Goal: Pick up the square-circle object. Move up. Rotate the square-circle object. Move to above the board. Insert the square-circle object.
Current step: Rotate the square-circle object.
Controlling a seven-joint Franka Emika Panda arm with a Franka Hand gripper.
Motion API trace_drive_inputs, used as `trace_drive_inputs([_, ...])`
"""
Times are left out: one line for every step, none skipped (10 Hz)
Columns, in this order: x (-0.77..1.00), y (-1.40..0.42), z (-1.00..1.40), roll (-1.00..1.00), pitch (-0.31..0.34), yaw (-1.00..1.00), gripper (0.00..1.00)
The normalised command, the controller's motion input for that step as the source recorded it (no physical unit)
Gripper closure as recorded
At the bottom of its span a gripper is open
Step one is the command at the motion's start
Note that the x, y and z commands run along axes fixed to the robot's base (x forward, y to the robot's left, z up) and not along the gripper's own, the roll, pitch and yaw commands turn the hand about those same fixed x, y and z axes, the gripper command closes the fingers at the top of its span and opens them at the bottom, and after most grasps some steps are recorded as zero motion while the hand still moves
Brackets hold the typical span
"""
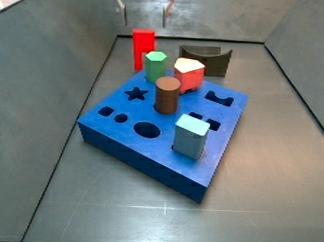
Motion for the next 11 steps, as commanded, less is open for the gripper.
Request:
trace_drive_inputs([-0.01, 0.00, 0.26, 0.00, 0.057, -0.03, 0.00])
trace_drive_inputs([0.00, 0.00, 0.00, 0.00, 0.004, 1.00, 0.00])
trace_drive_inputs([0.01, 0.00, -0.04, 0.00, 0.004, 1.00, 0.00])
trace_drive_inputs([0.02, 0.00, -0.03, 0.00, 0.004, 1.00, 0.00])
trace_drive_inputs([0.02, 0.00, -0.02, 0.00, 0.004, 1.00, 0.00])
trace_drive_inputs([0.02, 0.00, -0.02, 0.00, 0.004, 1.00, 0.00])
trace_drive_inputs([0.02, 0.00, -0.02, 0.00, 0.004, 1.00, 0.00])
trace_drive_inputs([0.02, 0.00, -0.02, 0.00, 0.004, 1.00, 0.00])
trace_drive_inputs([0.02, 0.00, -0.02, 0.00, 0.005, 1.00, 0.00])
trace_drive_inputs([0.02, 0.00, -0.02, 0.00, 0.005, 1.00, 0.00])
trace_drive_inputs([0.02, 0.00, -0.02, 0.00, 0.005, 1.00, 0.00])
